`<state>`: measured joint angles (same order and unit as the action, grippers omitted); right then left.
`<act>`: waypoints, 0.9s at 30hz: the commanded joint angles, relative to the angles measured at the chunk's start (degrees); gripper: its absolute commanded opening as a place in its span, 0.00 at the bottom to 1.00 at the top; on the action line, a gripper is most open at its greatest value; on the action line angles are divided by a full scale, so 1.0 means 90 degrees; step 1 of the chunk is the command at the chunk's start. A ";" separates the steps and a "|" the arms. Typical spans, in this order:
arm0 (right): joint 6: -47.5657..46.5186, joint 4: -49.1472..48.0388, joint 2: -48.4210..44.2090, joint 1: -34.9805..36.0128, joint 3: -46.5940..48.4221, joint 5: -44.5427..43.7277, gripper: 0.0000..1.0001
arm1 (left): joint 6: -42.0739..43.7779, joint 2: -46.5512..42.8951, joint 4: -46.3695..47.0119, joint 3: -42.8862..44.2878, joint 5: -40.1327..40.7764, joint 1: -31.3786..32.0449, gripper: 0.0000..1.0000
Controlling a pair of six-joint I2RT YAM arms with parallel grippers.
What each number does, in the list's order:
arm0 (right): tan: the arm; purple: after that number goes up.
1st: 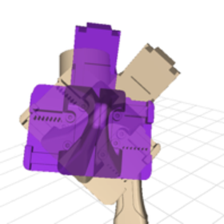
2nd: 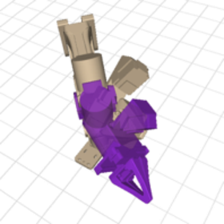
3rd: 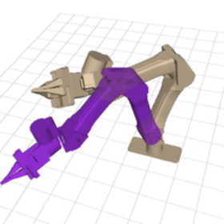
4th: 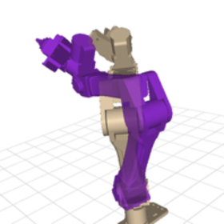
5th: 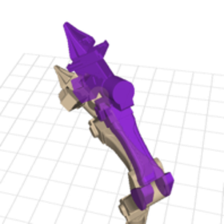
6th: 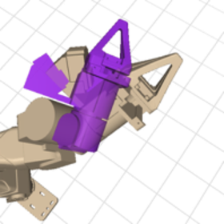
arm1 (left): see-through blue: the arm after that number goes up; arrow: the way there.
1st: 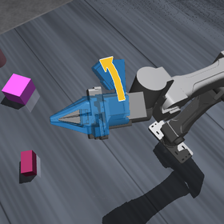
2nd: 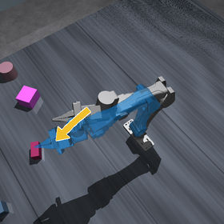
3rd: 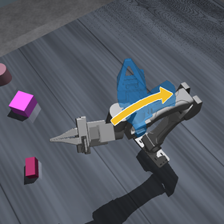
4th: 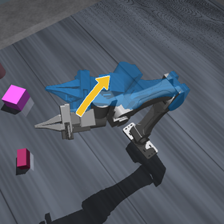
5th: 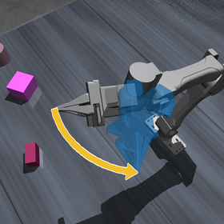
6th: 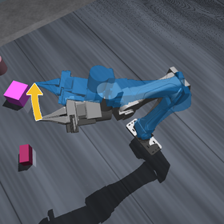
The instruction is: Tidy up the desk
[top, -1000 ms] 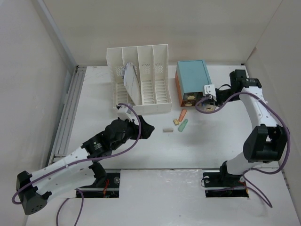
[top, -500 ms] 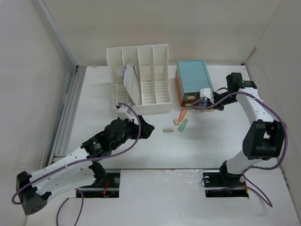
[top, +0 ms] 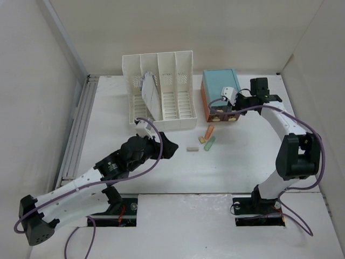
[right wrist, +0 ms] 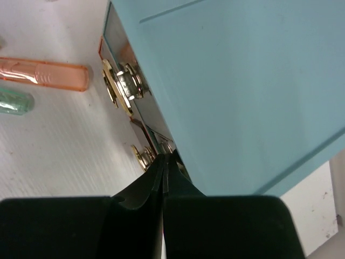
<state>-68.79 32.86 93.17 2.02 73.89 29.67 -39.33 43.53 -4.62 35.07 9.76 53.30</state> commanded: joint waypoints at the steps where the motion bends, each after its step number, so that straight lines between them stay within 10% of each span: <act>1: 0.0798 -0.1384 0.0069 0.0078 -0.0260 -0.0885 0.00 | -0.0063 0.0095 0.0571 0.0078 -0.0205 0.0035 0.79; 4: 0.0380 -0.0773 -0.0165 0.0078 -0.0192 -0.0099 0.00 | -0.0142 0.0368 0.1224 -0.0116 -0.0527 0.0035 0.60; 7: -0.0441 0.0263 -0.0865 -0.0116 -0.0338 0.1093 0.12 | -0.0278 0.0943 0.2493 -0.0341 -0.0955 0.0035 0.00; 9: -0.0317 0.0363 -0.1277 -0.0117 -0.0629 0.1351 1.00 | -0.0337 0.1469 0.3011 -0.0274 -0.1054 0.0035 0.00; 16: 0.2835 -0.1608 -0.3280 -0.0176 -0.1442 0.1168 1.00 | -0.0337 0.4555 0.4391 0.1218 -0.1835 0.0035 0.12; 17: 0.3255 -0.1784 -0.3455 -0.0176 -0.1510 0.1011 0.90 | -0.0337 0.5215 0.4391 0.1482 -0.1894 0.0035 0.21; 18: 0.3655 -0.1892 -0.3457 -0.0176 -0.1510 0.0759 0.65 | -0.0337 0.5502 0.4391 0.1987 -0.1837 0.0035 0.28; 19: 0.4056 -0.1981 -0.3457 -0.0176 -0.1423 0.0630 0.11 | -0.0337 0.5776 0.4391 0.2243 -0.1711 0.0103 0.43; 20: 0.4592 -0.1981 -0.3457 -0.0176 -0.1239 0.0465 0.00 | -0.0337 0.6233 0.4333 0.2459 -0.1593 0.0103 0.53; 24: 0.4724 -0.1094 -0.3233 -0.0117 -0.0691 0.0443 0.00 | -0.0220 0.7133 0.3583 0.3708 -0.0774 0.0298 0.71; 25: 0.4724 -0.0986 -0.3310 -0.0117 -0.0690 0.0956 0.38 | -0.0220 0.7552 0.3077 0.4533 -0.0327 0.0299 0.72; 27: 0.4801 -0.1111 -0.3417 -0.0117 -0.0874 0.1077 0.44 | -0.0220 0.7817 0.2705 0.4744 -0.0187 0.0357 0.72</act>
<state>-30.15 22.59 64.42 0.78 65.04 35.51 -42.04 111.07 24.77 70.37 1.91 55.81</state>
